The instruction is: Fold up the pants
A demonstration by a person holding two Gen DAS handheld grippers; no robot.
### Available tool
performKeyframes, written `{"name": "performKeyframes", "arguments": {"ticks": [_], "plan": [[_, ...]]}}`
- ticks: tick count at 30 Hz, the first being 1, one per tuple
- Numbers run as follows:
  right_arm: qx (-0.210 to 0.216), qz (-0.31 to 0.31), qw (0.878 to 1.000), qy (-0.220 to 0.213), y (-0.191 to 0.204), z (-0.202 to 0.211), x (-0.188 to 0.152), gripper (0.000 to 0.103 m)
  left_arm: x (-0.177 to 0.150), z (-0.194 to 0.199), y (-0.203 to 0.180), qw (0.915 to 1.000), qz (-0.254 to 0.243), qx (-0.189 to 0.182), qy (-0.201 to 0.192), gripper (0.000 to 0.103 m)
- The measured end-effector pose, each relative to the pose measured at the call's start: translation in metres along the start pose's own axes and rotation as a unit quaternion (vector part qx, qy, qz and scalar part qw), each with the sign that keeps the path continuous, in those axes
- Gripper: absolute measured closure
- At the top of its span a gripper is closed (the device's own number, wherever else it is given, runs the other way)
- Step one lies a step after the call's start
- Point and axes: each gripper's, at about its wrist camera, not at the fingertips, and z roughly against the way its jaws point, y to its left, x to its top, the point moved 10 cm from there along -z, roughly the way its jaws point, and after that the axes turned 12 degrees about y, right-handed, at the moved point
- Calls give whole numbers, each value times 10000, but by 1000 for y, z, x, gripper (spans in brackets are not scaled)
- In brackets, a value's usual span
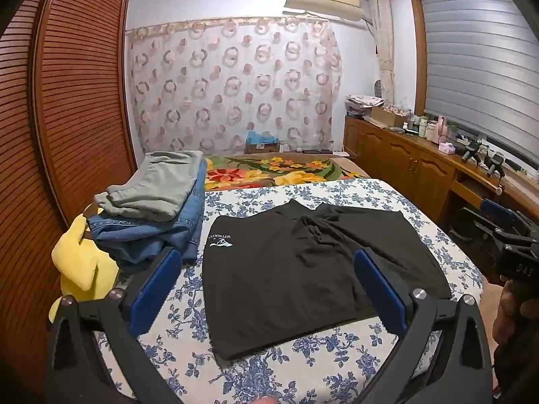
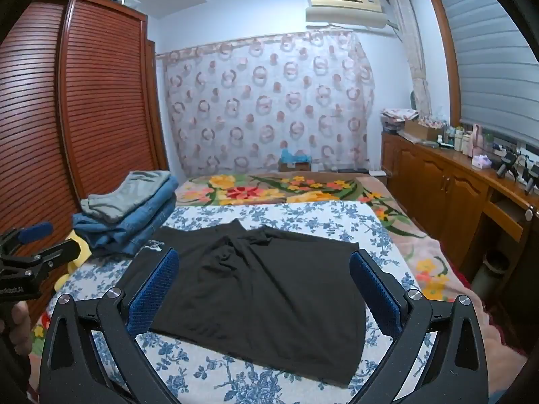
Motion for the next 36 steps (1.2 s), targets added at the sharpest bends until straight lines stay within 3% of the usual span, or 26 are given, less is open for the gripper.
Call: {"name": "performKeyframes", "arguments": {"ticks": [36], "plan": [[-6,23,10000,-46,3,4,2,0,1,2,2,10000,5,-6,-61,0]]}}
